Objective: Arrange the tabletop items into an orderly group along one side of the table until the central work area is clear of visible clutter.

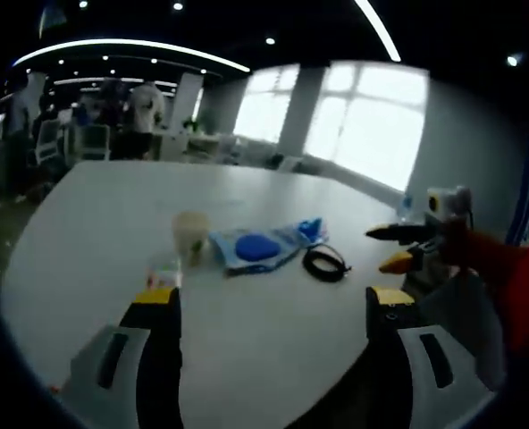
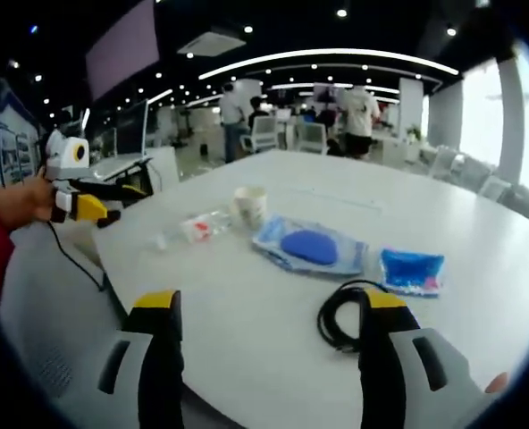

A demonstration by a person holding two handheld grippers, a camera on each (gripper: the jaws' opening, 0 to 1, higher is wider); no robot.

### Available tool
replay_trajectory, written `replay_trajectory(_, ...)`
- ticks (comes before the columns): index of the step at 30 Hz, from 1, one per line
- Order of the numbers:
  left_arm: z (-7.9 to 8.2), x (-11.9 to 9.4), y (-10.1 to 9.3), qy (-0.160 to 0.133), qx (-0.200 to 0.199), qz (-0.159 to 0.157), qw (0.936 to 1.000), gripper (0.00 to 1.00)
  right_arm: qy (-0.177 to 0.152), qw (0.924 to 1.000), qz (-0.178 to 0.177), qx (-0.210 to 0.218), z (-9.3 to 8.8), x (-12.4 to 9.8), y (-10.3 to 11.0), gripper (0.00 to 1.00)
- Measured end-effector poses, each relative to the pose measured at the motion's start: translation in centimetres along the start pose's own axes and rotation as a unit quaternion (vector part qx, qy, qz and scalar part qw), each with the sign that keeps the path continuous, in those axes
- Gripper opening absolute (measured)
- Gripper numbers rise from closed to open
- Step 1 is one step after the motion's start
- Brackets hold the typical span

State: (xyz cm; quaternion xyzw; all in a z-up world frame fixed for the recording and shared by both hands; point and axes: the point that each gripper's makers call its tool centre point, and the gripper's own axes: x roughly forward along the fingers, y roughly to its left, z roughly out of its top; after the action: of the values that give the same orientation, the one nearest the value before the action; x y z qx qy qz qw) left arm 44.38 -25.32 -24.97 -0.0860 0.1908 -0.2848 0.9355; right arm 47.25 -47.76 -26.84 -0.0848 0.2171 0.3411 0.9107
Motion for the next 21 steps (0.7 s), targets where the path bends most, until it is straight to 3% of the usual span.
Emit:
replay_trajectory(12, 0.2, -0.9, 0.9, -0.002, 0.000, 0.014, 0.9999, 0.81, 0.000, 0.9996, 0.014, -0.023, 0.8, 0.2, 1.6, 0.80)
replay_trajectory(21, 0.5, -1.2, 1.2, -0.007, 0.003, 0.017, 0.9998, 0.80, 0.004, 0.9945, 0.056, -0.089, 3.3, 3.2, 3.8, 0.80)
